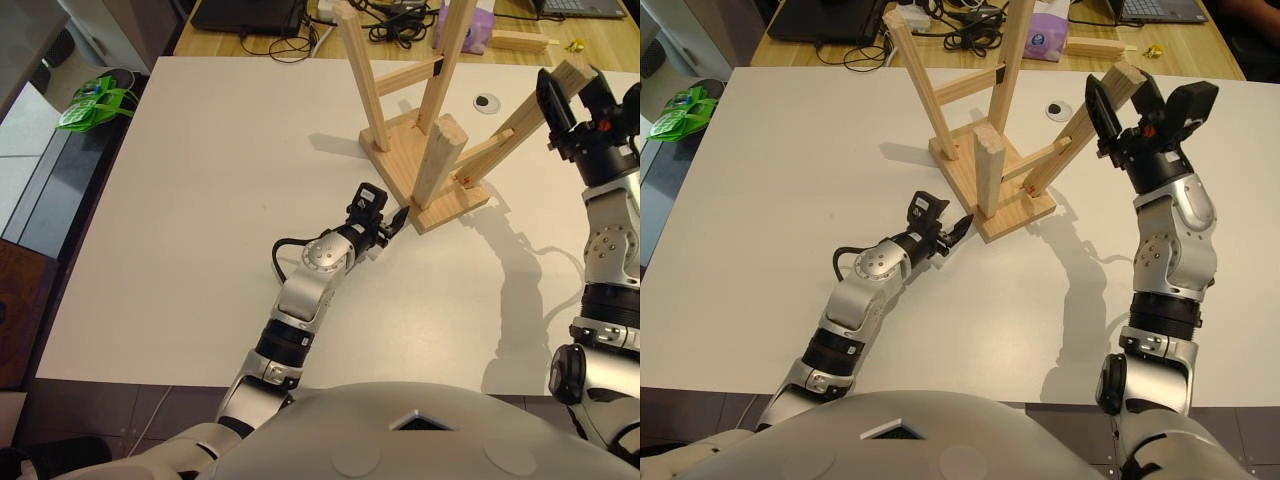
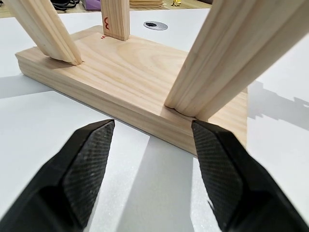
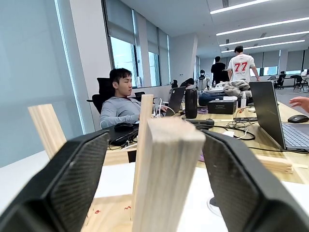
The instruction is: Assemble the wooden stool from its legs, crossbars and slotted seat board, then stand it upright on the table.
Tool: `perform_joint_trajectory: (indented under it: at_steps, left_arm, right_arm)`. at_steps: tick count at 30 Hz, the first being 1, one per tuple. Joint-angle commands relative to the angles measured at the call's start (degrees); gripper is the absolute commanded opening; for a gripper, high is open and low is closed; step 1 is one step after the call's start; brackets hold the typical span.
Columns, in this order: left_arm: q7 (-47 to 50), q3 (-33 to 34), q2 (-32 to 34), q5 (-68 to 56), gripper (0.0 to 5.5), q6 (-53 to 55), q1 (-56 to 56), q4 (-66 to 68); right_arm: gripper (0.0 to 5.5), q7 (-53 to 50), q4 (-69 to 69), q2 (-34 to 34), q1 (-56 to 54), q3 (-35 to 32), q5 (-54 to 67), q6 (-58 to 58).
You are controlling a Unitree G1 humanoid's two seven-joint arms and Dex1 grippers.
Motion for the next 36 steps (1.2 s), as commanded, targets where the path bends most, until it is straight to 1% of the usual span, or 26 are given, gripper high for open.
perform_joint_trajectory:
  at_steps: [1,7,11,17,22,36]
  left_arm:
    - [0.77,-0.21,-0.59,0.5,2.97,0.11,1.3,-1.32]
    - [0.62,-0.33,-0.06,0.5,2.97,0.7,2.25,-2.6]
    - [0.52,-0.28,-0.04,0.54,2.97,1.06,1.89,-2.41]
    - [0.23,-0.35,0.24,0.65,2.97,1.15,1.94,-2.48]
    - [0.41,-0.44,-0.07,0.61,2.97,1.1,1.74,-2.3]
    - [0.37,-0.25,-0.11,0.58,2.97,0.73,1.39,-1.65]
  right_arm:
    - [3.4,-1.94,-4.44,-1.56,-4.98,-1.12,0.32,1.02]
    - [3.4,-5.64,-9.54,-2.61,-9.27,-1.4,-1.47,0.6]
    - [3.4,-6.28,-13.05,-2.82,-10.08,0.66,-2.85,0.51]
    - [3.4,-6.16,-18.86,-1.06,-7.06,4.27,-1.93,2.87]
    - [3.4,-6.96,-20.43,0.65,-4.59,6.86,-2.64,4.43]
    - [3.4,-7.64,-21.81,2.38,-3.31,9.64,-3.82,5.17]
